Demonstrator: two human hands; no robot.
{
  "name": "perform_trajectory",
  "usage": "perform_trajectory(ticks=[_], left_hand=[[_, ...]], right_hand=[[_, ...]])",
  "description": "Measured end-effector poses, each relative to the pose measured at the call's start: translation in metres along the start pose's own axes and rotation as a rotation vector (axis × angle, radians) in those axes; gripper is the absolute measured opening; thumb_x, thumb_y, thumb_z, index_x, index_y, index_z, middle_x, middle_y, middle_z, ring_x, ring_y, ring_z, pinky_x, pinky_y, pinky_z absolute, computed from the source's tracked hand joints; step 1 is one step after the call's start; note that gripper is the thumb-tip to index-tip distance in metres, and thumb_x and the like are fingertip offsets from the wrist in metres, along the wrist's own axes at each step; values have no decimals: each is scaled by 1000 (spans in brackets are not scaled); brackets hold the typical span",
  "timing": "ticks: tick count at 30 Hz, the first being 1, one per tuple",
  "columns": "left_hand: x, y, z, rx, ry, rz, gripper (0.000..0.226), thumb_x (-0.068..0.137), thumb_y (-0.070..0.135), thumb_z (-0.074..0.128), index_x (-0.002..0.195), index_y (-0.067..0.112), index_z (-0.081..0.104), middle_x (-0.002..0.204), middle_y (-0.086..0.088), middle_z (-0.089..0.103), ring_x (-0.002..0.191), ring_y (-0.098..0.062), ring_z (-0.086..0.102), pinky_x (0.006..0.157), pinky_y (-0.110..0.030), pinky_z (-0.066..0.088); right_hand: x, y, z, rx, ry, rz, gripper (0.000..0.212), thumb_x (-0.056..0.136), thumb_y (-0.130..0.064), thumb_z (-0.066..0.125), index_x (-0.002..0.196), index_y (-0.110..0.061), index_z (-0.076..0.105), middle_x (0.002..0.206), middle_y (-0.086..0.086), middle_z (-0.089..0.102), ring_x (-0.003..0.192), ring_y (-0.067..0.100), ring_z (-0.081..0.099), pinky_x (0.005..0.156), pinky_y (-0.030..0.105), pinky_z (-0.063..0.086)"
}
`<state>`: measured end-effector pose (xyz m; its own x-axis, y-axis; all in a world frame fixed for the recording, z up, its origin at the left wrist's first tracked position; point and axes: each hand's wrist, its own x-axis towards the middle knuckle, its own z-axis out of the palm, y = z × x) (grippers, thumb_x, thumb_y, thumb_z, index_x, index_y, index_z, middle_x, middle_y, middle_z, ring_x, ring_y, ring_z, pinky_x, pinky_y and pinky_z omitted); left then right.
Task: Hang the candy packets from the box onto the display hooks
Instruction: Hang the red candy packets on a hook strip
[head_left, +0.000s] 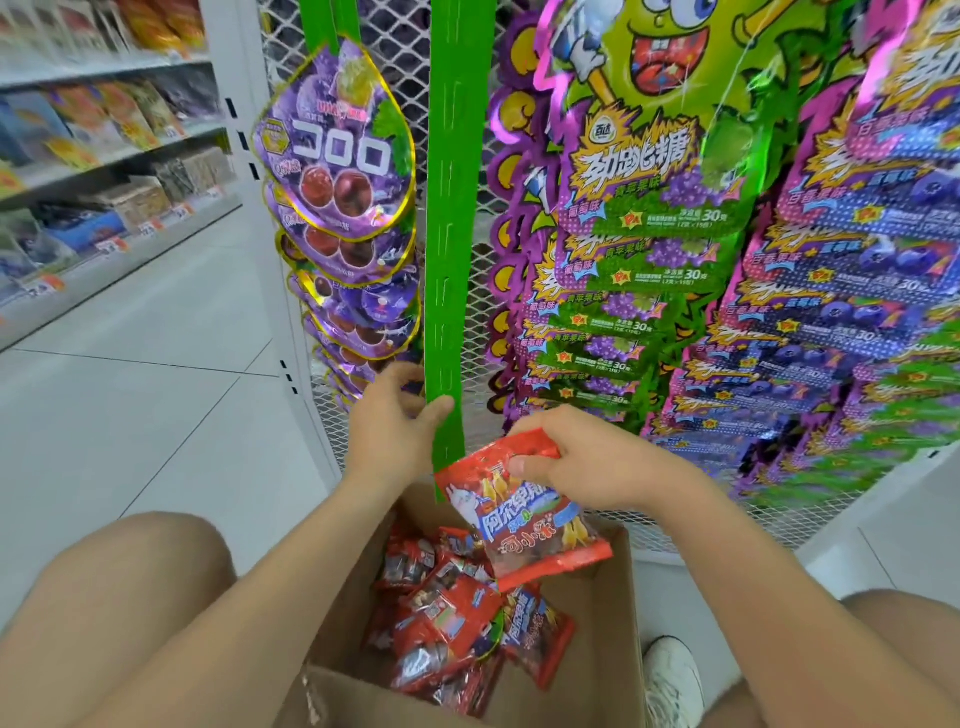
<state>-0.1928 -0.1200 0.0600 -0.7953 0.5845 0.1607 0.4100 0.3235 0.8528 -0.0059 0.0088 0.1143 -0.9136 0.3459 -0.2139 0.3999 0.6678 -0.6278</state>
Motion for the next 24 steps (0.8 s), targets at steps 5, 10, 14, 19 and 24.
perform_trajectory(ticks=[5, 10, 14, 19, 24], left_hand=[[-9, -6, -33, -103, -329, -127, 43, 103, 33, 70, 70, 10, 54, 64, -5, 44, 54, -18, 48, 52, -31, 48], [-17, -13, -47, -42, -503, -132, 46, 106, 41, 61, 81, 3, 52, 67, -6, 45, 57, -17, 49, 54, -27, 47], [-18, -17, -53, -37, -579, -112, 47, 107, 42, 60, 89, -2, 58, 76, -8, 58, 71, -20, 57, 68, -39, 53], [-19, -17, -59, 195, -584, 45, 56, 102, 52, 60, 78, 2, 55, 73, -6, 46, 69, -16, 45, 66, -47, 49], [-23, -20, -58, 159, -639, 4, 48, 100, 50, 63, 95, 2, 68, 83, -18, 65, 74, -24, 59, 76, -52, 57]], right_hand=[[0, -12, 26, 173, 42, 8, 24, 103, -33, 67, 88, -15, 73, 72, -3, 58, 62, 11, 52, 61, 31, 44], [3, -22, 55, 297, 83, 84, 38, 105, -29, 64, 76, -9, 48, 63, -1, 33, 58, 18, 33, 50, 25, 28], [9, -20, 60, 386, 150, 154, 40, 102, -24, 69, 72, -11, 47, 50, -12, 28, 44, 9, 28, 44, 18, 24], [12, -18, 71, 450, 146, 209, 31, 97, -33, 76, 81, -14, 58, 68, 6, 34, 56, 14, 33, 49, 23, 27], [16, -13, 89, 580, 210, 286, 41, 100, -34, 72, 83, 3, 65, 71, 16, 52, 68, 18, 48, 67, 33, 36]])
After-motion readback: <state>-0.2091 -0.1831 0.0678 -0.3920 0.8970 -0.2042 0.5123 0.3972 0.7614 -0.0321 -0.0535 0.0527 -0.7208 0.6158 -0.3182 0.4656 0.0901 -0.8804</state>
